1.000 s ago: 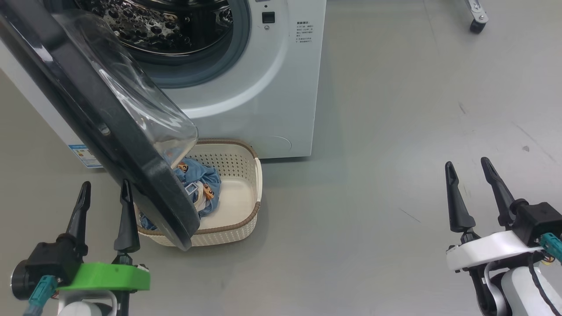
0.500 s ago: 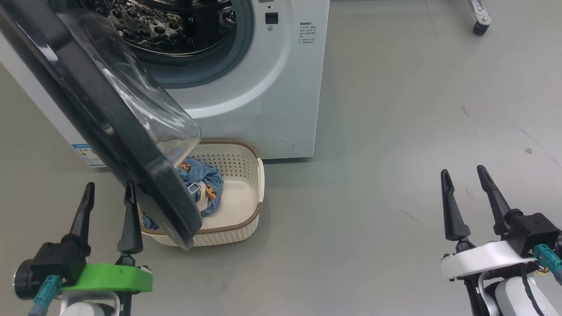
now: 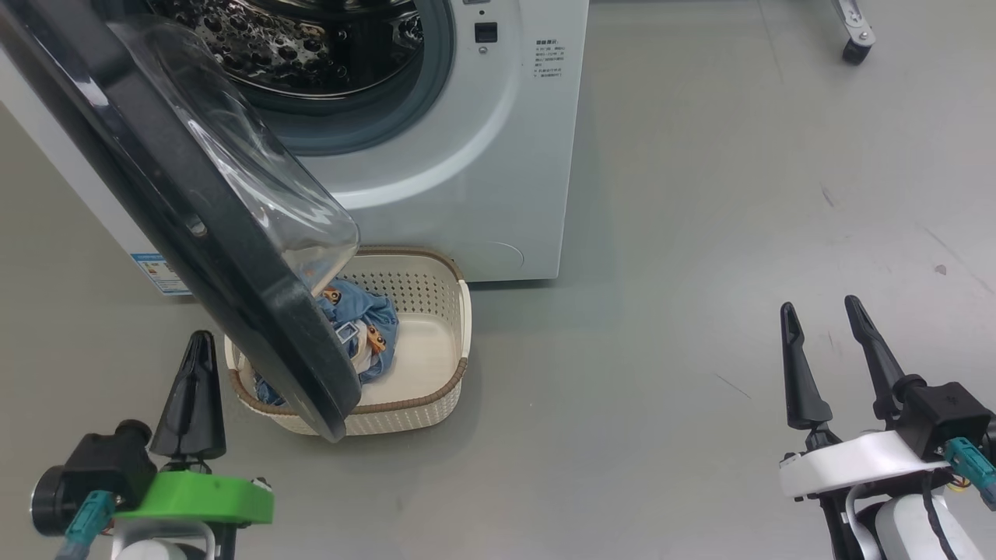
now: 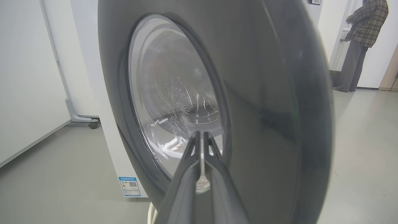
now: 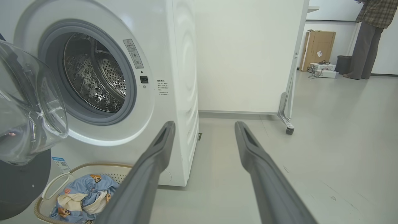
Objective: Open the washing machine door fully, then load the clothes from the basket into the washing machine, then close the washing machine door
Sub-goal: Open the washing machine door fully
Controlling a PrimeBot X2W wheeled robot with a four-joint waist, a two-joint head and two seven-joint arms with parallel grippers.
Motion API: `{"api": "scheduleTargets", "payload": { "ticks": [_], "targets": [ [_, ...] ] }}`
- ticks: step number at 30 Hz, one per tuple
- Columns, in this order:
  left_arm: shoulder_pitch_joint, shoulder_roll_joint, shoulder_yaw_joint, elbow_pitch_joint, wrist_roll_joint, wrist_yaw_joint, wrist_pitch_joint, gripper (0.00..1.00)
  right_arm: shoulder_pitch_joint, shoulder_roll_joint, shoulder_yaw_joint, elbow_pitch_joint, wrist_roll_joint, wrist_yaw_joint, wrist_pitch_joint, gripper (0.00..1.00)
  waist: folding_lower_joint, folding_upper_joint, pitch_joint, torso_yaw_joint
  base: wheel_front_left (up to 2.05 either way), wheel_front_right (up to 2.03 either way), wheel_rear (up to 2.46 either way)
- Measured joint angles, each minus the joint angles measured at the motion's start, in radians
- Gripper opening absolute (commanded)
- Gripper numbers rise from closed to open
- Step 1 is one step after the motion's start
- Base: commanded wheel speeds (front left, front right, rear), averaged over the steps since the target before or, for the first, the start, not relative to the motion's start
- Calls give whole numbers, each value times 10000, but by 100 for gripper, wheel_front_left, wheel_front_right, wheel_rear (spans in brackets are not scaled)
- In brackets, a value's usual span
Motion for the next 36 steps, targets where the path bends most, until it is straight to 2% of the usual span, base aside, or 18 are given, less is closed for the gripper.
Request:
{"api": "scheduleTargets", "payload": {
  "ticks": [5, 11, 16, 19, 22, 28, 31, 36],
  "targets": [
    [-103, -2, 441, -782, -19, 0, 2, 0, 178, 71, -69, -23, -86, 128, 0, 100, 0, 0, -13, 38, 0, 0, 0],
    [-989, -4, 1285, -2813, 67, 0, -4, 0, 190, 213, -109, -23, -205, 222, 0, 100, 0, 0, -27, 112, 0, 0, 0],
    [-1648, -4, 1049, -4435, 263, -2, -13, 0, 207, 291, -161, -23, -278, 309, 0, 100, 0, 0, -33, 153, 0, 0, 0],
    [-1822, 4, 211, -5118, 276, -2, -13, 0, 224, 332, -184, -23, -362, 397, 0, 100, 0, 0, -33, 151, 0, 0, 0],
    [-1838, 4, -1187, -5488, 288, -6, -13, 0, 230, 357, -211, -23, -428, 470, 0, 100, 0, 0, -32, 127, 0, 0, 0],
    [-1474, 44, -3567, -5225, 19, -44, -13, 0, 237, 393, -268, -21, -548, 516, 0, 100, 0, 0, -16, 55, 0, 0, 0],
    [-1234, 100, -4328, -4932, 2, -44, -13, 0, 239, 445, -291, -21, -602, 570, 0, 100, 0, 0, 11, 24, 0, 0, 0],
    [-855, 194, -4999, -4182, -119, -46, -12, 0, 245, 512, -391, -4, -612, 660, 0, 100, 0, 0, 67, -15, 0, 0, 0]
  ]
}}
